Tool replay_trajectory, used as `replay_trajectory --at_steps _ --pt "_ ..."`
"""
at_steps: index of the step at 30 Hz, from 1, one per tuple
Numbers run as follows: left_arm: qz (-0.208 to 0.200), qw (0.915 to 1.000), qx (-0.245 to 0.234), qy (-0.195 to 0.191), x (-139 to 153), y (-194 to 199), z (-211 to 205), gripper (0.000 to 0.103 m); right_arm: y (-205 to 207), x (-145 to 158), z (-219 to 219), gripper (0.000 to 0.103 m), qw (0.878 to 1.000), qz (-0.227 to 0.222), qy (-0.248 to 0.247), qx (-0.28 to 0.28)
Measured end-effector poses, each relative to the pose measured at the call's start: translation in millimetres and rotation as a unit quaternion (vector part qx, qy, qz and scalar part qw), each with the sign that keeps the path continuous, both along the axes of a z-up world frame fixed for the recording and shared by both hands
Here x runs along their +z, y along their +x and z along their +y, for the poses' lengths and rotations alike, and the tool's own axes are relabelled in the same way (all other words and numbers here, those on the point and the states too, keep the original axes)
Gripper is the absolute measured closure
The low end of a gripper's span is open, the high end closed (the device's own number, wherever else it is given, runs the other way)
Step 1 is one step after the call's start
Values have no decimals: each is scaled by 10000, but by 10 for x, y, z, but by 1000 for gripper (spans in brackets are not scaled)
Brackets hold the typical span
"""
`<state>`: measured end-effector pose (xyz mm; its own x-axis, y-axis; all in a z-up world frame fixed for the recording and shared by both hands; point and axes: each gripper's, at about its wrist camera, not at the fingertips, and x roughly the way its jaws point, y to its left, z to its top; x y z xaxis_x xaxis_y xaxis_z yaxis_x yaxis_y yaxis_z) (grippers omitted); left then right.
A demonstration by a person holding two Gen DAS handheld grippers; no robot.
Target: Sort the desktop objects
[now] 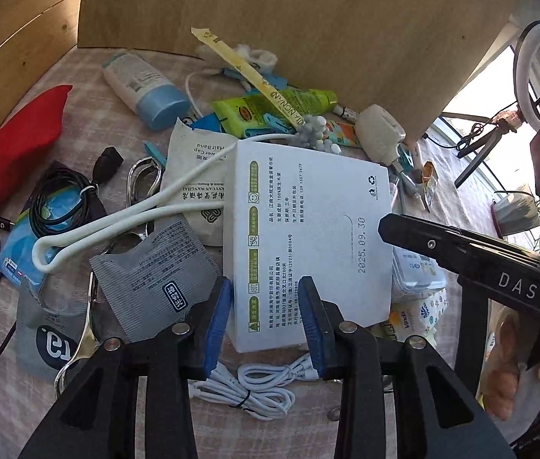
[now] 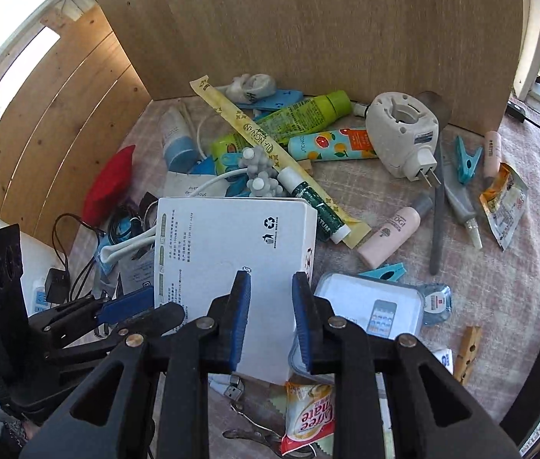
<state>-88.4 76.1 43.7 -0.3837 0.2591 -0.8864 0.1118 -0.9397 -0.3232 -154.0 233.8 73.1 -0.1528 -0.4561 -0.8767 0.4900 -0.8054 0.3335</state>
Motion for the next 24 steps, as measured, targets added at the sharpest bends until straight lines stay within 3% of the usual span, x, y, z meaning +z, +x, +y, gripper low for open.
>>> replay_trajectory --at_steps 7,12,24 --pt "10 9999 6 156 -29 -38 -35 69 -111 -24 -25 78 9999 -48 89 -19" --pt "58 9996 -42 289 -47 -41 -65 69 -15 -139 -175 64 9990 38 403 189" --pt "122 9977 -201 634 -29 6 -228 67 169 13 -279 64 9978 198 608 -188"
